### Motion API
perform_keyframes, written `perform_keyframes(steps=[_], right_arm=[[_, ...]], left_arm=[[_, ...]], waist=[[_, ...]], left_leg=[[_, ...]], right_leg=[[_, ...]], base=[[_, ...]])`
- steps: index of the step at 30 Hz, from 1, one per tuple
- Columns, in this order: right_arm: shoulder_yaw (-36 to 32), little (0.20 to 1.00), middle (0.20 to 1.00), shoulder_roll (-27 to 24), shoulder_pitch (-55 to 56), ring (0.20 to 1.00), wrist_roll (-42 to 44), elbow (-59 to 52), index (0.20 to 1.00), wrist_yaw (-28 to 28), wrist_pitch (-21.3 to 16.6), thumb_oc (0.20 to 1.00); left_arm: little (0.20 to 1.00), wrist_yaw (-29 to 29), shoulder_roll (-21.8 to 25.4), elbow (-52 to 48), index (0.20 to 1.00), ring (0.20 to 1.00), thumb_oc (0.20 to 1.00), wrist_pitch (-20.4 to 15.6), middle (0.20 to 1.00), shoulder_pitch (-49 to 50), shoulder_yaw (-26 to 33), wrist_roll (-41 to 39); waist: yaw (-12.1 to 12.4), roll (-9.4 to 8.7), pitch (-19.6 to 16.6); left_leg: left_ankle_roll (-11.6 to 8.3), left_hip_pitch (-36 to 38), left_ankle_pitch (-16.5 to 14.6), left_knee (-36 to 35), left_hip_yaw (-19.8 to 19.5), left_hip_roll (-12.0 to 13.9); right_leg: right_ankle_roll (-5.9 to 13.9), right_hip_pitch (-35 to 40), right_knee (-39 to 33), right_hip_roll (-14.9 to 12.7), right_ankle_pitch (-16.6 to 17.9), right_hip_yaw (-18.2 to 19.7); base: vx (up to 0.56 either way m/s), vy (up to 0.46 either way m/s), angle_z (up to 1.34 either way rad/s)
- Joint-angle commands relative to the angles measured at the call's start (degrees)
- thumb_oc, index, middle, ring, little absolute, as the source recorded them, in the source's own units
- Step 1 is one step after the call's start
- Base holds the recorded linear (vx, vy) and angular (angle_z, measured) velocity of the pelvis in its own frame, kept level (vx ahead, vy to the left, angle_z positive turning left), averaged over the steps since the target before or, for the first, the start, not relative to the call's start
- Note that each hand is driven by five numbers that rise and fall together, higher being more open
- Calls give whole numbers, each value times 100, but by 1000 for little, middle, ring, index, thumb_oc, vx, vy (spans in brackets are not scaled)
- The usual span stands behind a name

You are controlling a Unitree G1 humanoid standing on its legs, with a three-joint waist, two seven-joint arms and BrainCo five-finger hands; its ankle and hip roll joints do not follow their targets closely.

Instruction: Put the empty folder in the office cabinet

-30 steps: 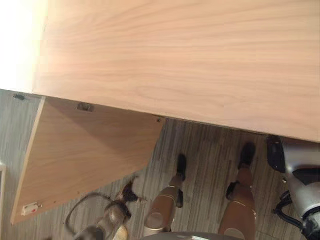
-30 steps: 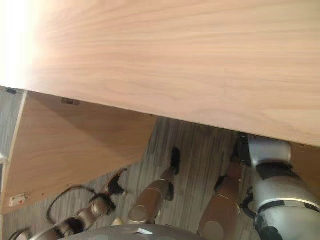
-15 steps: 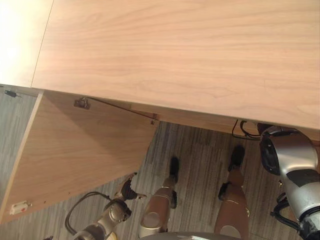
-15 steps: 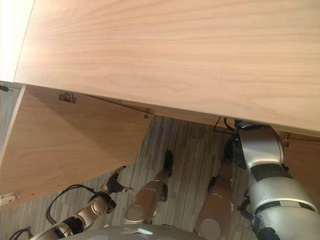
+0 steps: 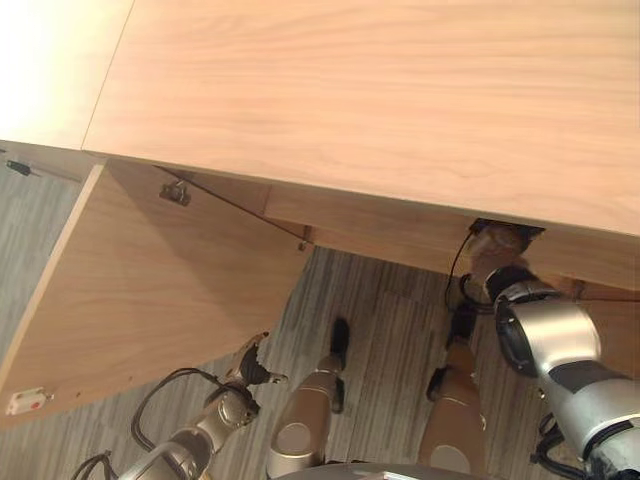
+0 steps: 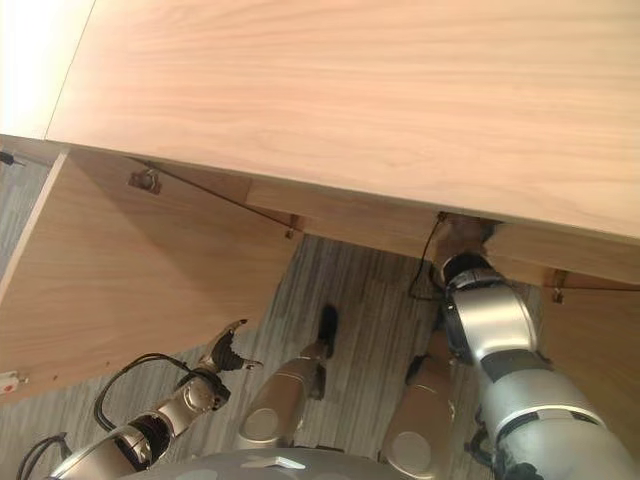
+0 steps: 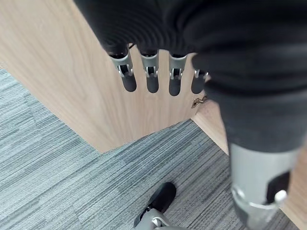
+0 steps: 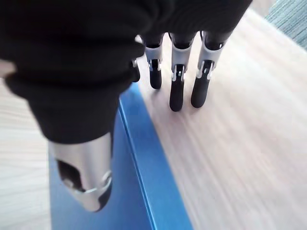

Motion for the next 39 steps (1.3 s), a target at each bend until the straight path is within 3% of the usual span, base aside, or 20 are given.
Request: perform_keyframes(steps=[1, 9, 15, 19, 22, 23, 24, 26, 31, 35, 36, 37, 38, 39], right_arm=[[-44, 1000, 1000, 97, 46, 1000, -252, 70, 1000, 33, 9, 1000], [55, 1000, 1000, 506, 1077, 1000, -717, -296, 1000, 38, -149, 1000], [585, 1000, 1000, 656, 2354, 1000, -1610, -1035, 1000, 281, -59, 1000], [1016, 1000, 1000, 346, 3386, 1000, -2397, -1779, 1000, 839, 206, 1000], [1108, 1000, 1000, 254, 3614, 1000, -2568, -1976, 1000, 973, 246, 1000], [1327, 1000, 1000, -12, 4077, 1000, -3104, -2310, 1000, 1218, 367, 1000], [1327, 1000, 1000, -12, 4077, 1000, -3104, -2310, 1000, 1218, 367, 1000], [1624, 1000, 1000, -500, 4889, 1000, -3905, -3013, 1000, 1777, 437, 1000], [1701, 1000, 1000, -826, 5605, 1000, -4401, -3397, 1000, 2218, 423, 1000], [1779, 1000, 1000, -862, 6029, 1000, -4916, -3081, 1000, 2510, 405, 1000], [1827, 1000, 1000, -888, 6082, 1000, -4939, -3024, 1000, 2580, 349, 1000], [1827, 1000, 1000, -888, 6082, 1000, -4939, -3024, 1000, 2580, 349, 1000], [1904, 1000, 1000, -896, 6258, 1000, -5131, -2753, 1000, 2571, 301, 1000], [1875, 1000, 1000, -840, 6337, 1000, -5173, -2642, 1000, 2559, 293, 1000]], left_arm=[[1000, 161, 249, 327, 1000, 1000, 1000, 1, 1000, -207, -25, 193], [1000, 211, 149, 498, 1000, 1000, 1000, 15, 1000, -242, 166, 210], [1000, 210, 50, 660, 1000, 1000, 1000, 72, 1000, -56, 708, -45], [1000, 91, 26, 868, 1000, 1000, 1000, 101, 1000, 141, 1192, -114], [1000, 33, 26, 901, 1000, 1000, 1000, 139, 1000, 169, 1287, -84], [1000, -64, 22, 994, 1000, 1000, 1000, 176, 1000, 268, 1526, -126], [1000, -64, 22, 994, 1000, 1000, 1000, 176, 1000, 268, 1526, -126], [1000, -287, 78, 987, 1000, 1000, 1000, 161, 1000, 628, 1904, -180], [1000, -585, 100, 831, 1000, 1000, 1000, 113, 1000, 1027, 2068, -313], [1000, -760, 67, 843, 1000, 1000, 1000, 49, 1000, 1348, 2141, -266], [1000, -783, 34, 841, 1000, 1000, 1000, 34, 1000, 1377, 2109, -276], [1000, -783, 34, 841, 1000, 1000, 1000, 34, 1000, 1377, 2109, -276], [1000, -855, 33, 819, 1000, 1000, 1000, 30, 1000, 1407, 2067, -324], [1000, -878, 27, 826, 1000, 1000, 1000, 40, 1000, 1425, 2071, -326]], waist=[[126, -24, 119], [-40, -285, 31], [-238, -596, -41], [-420, -933, -185], [-454, -1026, -230], [-540, -1195, -318], [-540, -1195, -318], [-627, -1446, -458], [-702, -1559, -557], [-815, -1465, -595], [-815, -1396, -588], [-815, -1396, -588], [-779, -1300, -662], [-758, -1290, -717]], left_leg=[[81, 347, -1474, 884, -52, -77], [91, 407, -1579, 1069, -41, -70], [107, 571, -1675, 1231, 48, -13], [153, 802, -1759, 1294, 130, 5], [170, 853, -1780, 1311, 145, -2], [202, 957, -1824, 1349, 177, -36], [202, 957, -1824, 1349, 177, -36], [310, 1084, -1884, 1417, 193, -176], [439, 1213, -1863, 1397, 221, -359], [566, 1579, -1535, 851, 425, -345], [558, 1628, -1342, 647, 505, -273], [558, 1628, -1342, 647, 505, -273], [621, 1621, -1061, 280, 704, -190], [654, 1588, -981, 198, 781, -173]], right_leg=[[522, -347, 48, -334, 133, 352], [511, -186, 20, -347, 158, 358], [495, -14, 41, -312, 118, 386], [515, 217, 25, -320, 103, 404], [521, 280, 16, -329, 102, 409], [547, 399, -10, -365, 130, 430], [547, 399, -10, -365, 130, 430], [621, 579, -110, -449, 239, 423], [696, 678, -171, -528, 315, 401], [757, 668, -8, -512, 519, 140], [740, 686, 165, -479, 403, 0], [740, 686, 165, -479, 403, 0], [618, 875, 738, -300, -52, -73], [565, 1014, 926, -223, -231, -75]], base=[[0, 0, 0], [7, -1, 0], [0, 14, -4], [6, 19, -15], [13, 6, -14], [-20, 37, -6], [-33, 66, -6], [-60, 83, -3], [-45, 101, -8], [-43, 132, -11], [-88, 76, -45], [-247, 159, -50], [-240, 128, -51], [-240, 128, -51]])
